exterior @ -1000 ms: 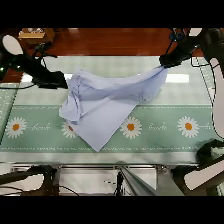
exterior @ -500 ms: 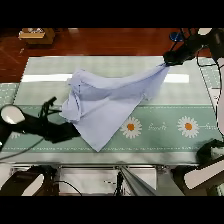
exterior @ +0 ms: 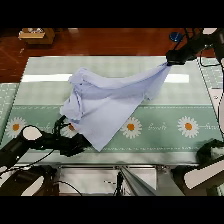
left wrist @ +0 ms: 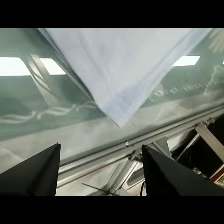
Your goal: Fold the shirts.
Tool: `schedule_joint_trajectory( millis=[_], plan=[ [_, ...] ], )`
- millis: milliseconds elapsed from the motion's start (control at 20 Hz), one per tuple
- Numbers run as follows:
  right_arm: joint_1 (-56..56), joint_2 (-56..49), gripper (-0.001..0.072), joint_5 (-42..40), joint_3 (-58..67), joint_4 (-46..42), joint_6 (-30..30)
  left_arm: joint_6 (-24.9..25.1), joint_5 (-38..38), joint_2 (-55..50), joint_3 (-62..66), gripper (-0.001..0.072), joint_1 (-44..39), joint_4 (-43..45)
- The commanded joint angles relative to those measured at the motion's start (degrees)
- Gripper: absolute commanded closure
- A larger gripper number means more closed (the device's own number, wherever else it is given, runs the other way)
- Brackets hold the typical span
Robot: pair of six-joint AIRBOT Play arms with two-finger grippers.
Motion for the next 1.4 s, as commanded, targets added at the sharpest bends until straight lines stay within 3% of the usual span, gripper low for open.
schedule_joint_trajectory(
  millis=[0, 100, 400, 500, 650, 700, 950, 1150, 1350],
  plan=[
    [0.0, 0.0, 0.0690, 0.7, 0.0, 0.2, 0.0, 2.5, 8.0, -5.7, -0.5, 0.0113, -3.9, -5.2],
    [0.0, 0.0, 0.0689, 1.0, 0.0, 0.1, 0.0, 5.0, 12.3, -8.6, -0.5, 0.0113, -5.8, -8.4],
    [0.0, 0.0, 0.0689, 1.7, 0.0, 0.1, 0.0, 5.6, 20.8, -14.4, 0.2, 0.0126, -11.0, -12.1],
    [0.0, 0.0, 0.0690, 2.1, 0.0, 0.1, 0.0, 5.8, 21.3, -16.3, 1.0, 0.0398, -12.2, -12.5],
    [0.0, 0.0, 0.0689, 3.1, 0.0, 0.1, 0.0, 8.7, 21.9, -19.1, 2.5, 0.0654, -12.7, -13.0],
    [0.0, 0.0, 0.0689, 3.5, 0.1, 0.1, 0.0, 10.5, 21.8, -19.8, 3.0, 0.0685, -12.7, -12.9],
    [-0.1, 0.8, 0.0690, 4.7, 0.1, 0.0, -0.3, 14.0, 21.1, -16.9, 6.9, 0.0687, -12.6, -12.9],
    [-0.1, 6.0, 0.0690, 0.6, 0.1, 1.4, -0.5, 16.7, 21.4, -3.3, 16.0, 0.0688, -9.8, -12.6],
    [0.0, 14.9, 0.0689, -3.2, 0.1, 4.6, -0.6, 17.2, 22.6, 13.0, 28.7, 0.0688, -0.3, -11.8]
  ],
)
